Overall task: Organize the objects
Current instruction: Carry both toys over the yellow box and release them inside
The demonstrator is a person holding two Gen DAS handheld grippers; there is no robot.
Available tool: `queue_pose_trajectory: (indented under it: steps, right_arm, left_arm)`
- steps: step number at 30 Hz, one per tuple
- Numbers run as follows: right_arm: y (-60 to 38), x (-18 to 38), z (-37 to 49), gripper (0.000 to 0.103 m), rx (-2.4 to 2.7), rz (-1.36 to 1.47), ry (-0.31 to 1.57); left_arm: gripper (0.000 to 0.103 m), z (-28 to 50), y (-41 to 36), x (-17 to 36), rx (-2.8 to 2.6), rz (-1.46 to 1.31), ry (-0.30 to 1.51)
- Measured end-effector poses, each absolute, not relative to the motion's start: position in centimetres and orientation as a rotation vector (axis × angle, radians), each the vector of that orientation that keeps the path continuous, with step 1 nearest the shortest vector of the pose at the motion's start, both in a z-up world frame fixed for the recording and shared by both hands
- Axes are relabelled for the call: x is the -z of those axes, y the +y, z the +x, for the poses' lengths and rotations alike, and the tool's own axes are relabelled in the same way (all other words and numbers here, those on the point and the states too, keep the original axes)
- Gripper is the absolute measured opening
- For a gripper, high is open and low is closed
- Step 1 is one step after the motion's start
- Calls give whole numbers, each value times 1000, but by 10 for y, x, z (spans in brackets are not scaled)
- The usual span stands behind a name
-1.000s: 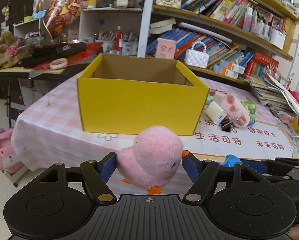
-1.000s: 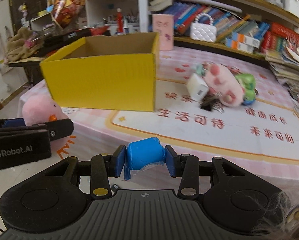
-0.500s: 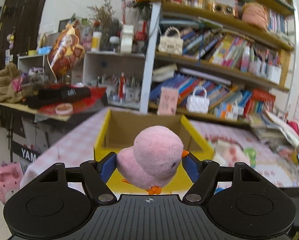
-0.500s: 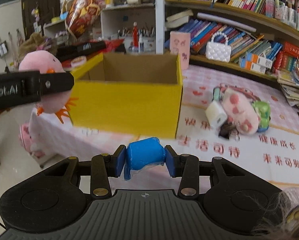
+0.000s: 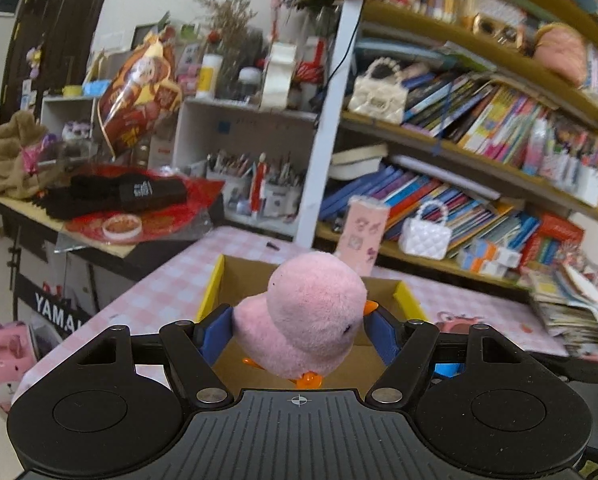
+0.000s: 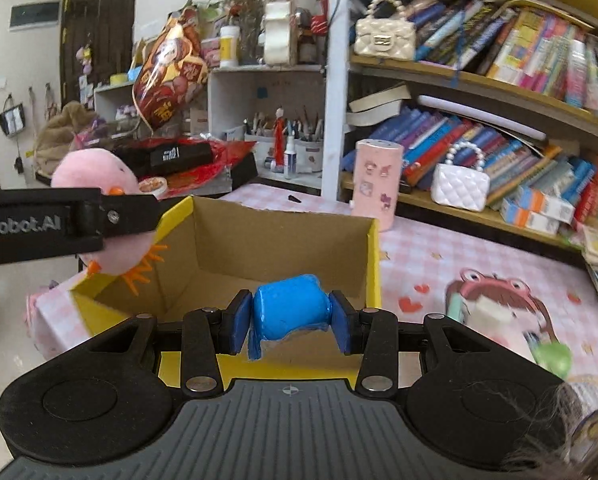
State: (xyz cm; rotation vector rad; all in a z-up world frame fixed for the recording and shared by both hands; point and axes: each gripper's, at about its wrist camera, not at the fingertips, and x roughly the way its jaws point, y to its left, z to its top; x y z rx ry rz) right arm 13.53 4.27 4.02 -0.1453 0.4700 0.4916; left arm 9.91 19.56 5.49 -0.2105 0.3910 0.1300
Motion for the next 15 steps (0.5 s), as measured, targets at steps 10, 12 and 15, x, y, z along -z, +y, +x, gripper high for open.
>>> queue_pose_trajectory:
  steps: [10,12,15]
  right_arm:
    - [82,-11,222,39,-593,-283,571]
    - [88,-10,233,39,-626,-303,594]
    - [98,-7,241,40,-658,-403,600]
  left_arm:
    - [73,173,197,-24,-189,-154,496]
    - [73,182,197,-18,-201,-138,519]
    - [73,192,196,-11,-214,-122,559]
